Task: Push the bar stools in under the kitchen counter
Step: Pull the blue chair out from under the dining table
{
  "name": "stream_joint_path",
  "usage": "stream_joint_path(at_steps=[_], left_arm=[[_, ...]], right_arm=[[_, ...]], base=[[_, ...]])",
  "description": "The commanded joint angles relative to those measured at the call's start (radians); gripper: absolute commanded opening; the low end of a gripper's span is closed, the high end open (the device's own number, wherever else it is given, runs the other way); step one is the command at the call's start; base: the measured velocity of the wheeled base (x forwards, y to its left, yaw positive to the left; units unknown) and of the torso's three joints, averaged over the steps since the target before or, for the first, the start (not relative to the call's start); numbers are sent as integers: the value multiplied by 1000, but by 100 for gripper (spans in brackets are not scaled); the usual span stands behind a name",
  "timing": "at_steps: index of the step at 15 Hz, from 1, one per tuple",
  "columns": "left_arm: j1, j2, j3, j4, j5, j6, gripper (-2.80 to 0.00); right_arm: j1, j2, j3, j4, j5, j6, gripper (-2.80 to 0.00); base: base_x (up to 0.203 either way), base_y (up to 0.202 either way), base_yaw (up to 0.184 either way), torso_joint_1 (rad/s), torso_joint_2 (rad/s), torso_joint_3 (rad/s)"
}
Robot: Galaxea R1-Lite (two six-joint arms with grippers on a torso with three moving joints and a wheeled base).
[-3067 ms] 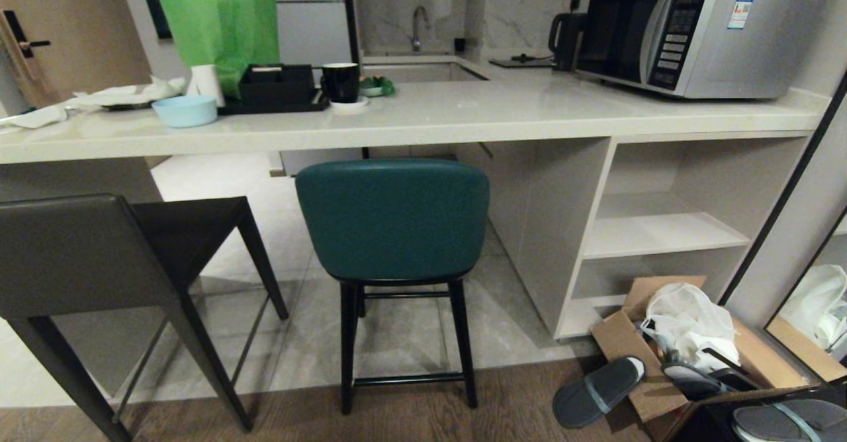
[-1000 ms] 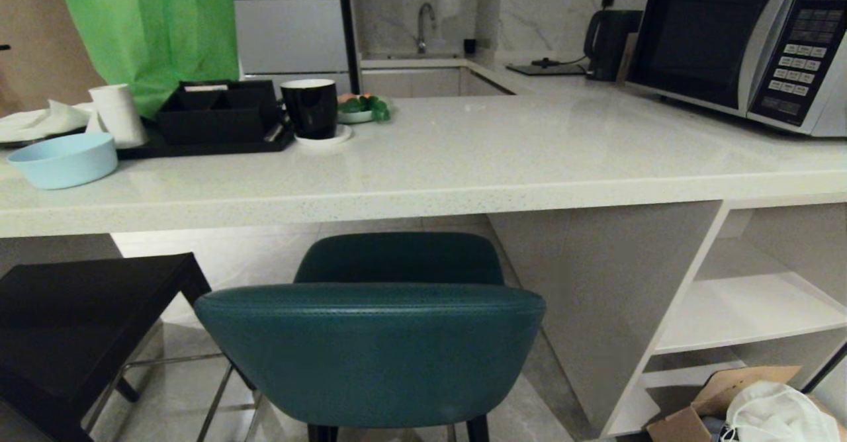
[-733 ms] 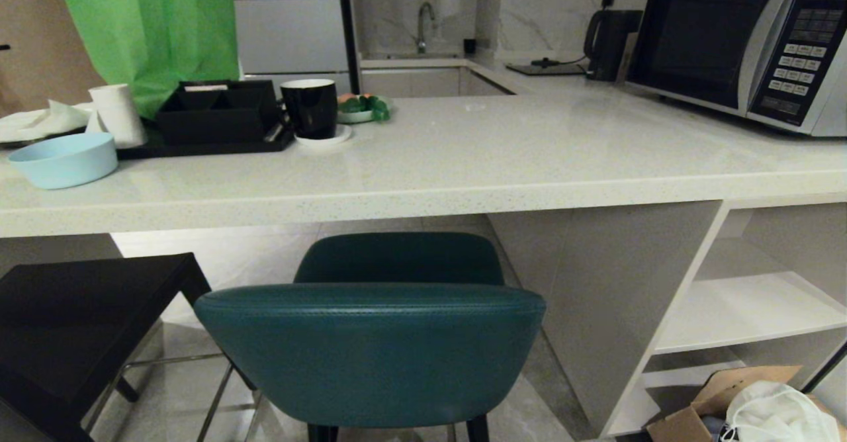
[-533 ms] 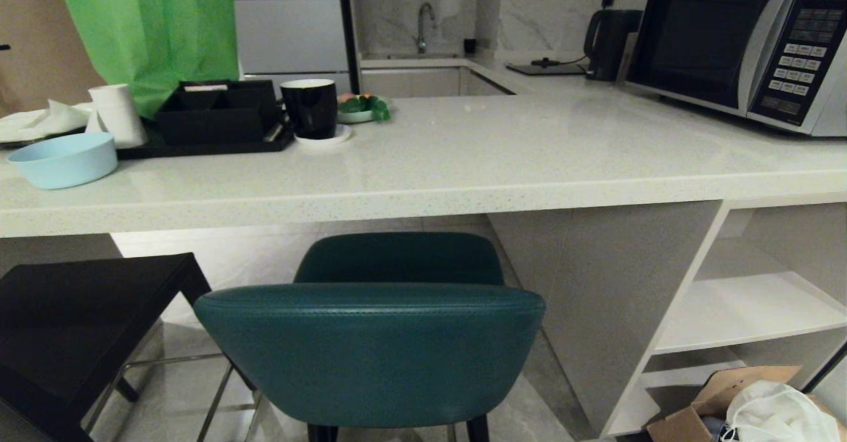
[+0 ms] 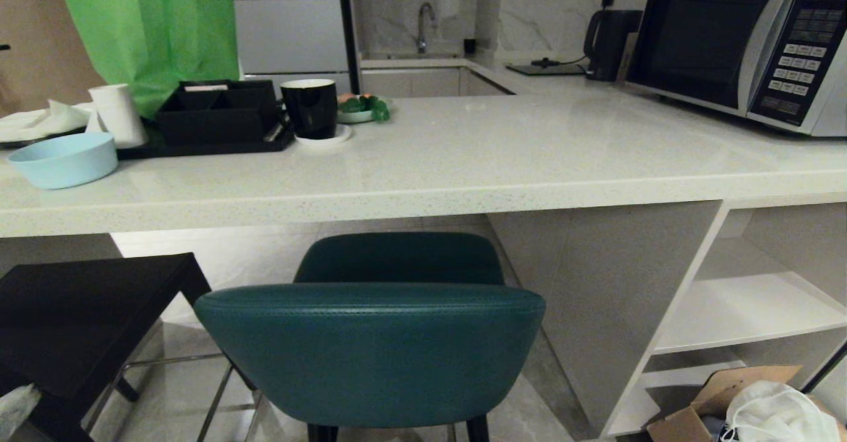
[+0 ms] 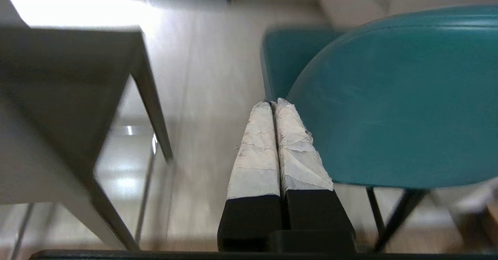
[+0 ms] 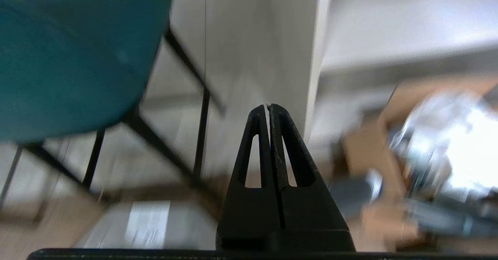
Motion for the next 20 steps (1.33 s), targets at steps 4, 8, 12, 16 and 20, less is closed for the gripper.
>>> stream_joint_path(at_steps=[4,8,12,16,20], left_arm=[[5,619,14,-238,1,-9,-280],[72,941,129,-722,-44,-7,-280],[121,1159,174,-1073,-72,4,-280],[122,1373,175,-1312,-77,76,-280],[107,1484,123,-1403,-79,111,-280]], right_arm=[[96,431,-15,-24,21,-36,-280],[200,694,19,-371,-44,-83,-280],[309,938,-20,-702,-140,-56,-280],[535,1159,-85,-824,-280,72,-280],[601,1322,-131,-1027,-397,117,-280]], base=[[0,0,0,0,0,0],[0,0,0,0,0,0],[0,0,0,0,0,0],[0,0,0,0,0,0],[0,0,0,0,0,0]])
